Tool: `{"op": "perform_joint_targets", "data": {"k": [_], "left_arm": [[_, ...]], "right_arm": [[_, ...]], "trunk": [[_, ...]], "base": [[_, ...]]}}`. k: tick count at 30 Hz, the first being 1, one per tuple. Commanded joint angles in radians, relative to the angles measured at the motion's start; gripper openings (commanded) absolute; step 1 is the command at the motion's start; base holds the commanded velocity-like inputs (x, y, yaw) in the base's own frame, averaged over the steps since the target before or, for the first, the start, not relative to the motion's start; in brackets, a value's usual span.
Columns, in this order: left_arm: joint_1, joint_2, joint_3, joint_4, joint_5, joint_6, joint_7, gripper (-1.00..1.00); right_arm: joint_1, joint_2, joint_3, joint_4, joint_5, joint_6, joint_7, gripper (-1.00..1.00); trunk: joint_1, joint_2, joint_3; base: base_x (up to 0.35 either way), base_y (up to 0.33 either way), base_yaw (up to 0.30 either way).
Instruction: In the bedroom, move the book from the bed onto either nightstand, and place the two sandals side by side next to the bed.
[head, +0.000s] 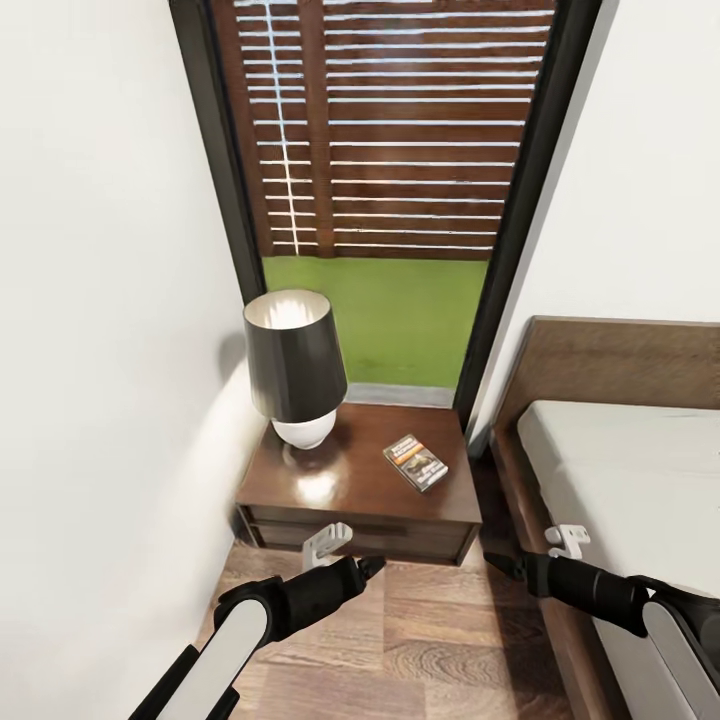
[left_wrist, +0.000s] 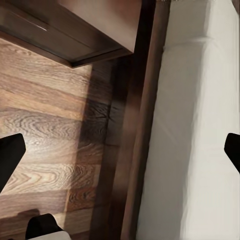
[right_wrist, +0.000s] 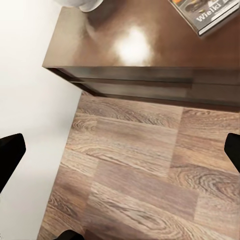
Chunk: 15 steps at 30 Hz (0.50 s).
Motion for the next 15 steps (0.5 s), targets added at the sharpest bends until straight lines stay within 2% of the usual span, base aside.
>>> {"op": "perform_joint_targets", "data": {"k": [1, 7, 15], "left_arm": [[-0.001, 0.001, -0.002, -0.001, 0.01, -0.001, 0.01, 1.0], [-0.001, 0.001, -0.002, -0.001, 0.01, -0.001, 0.011, 1.0], [-0.001, 0.001, -0.002, -0.001, 0.009, -0.001, 0.011, 1.0]], "right_arm": [[-0.001, 0.0, -0.001, 0.0, 0.002, 0.006, 0.004, 1.0], [-0.001, 0.0, -0.001, 0.0, 0.002, 0.006, 0.004, 1.0], [-0.002, 0.0, -0.002, 0.0, 0.002, 0.006, 0.004, 1.0]], "trunk": [[-0.004, 0.007, 0.004], [-0.027, 0.049, 0.033], [-0.058, 0.105, 0.071]], "base": [[0.0, 0.0, 0.0], [0.0, 0.0, -0.027], [0.0, 0.0, -0.104]]}}
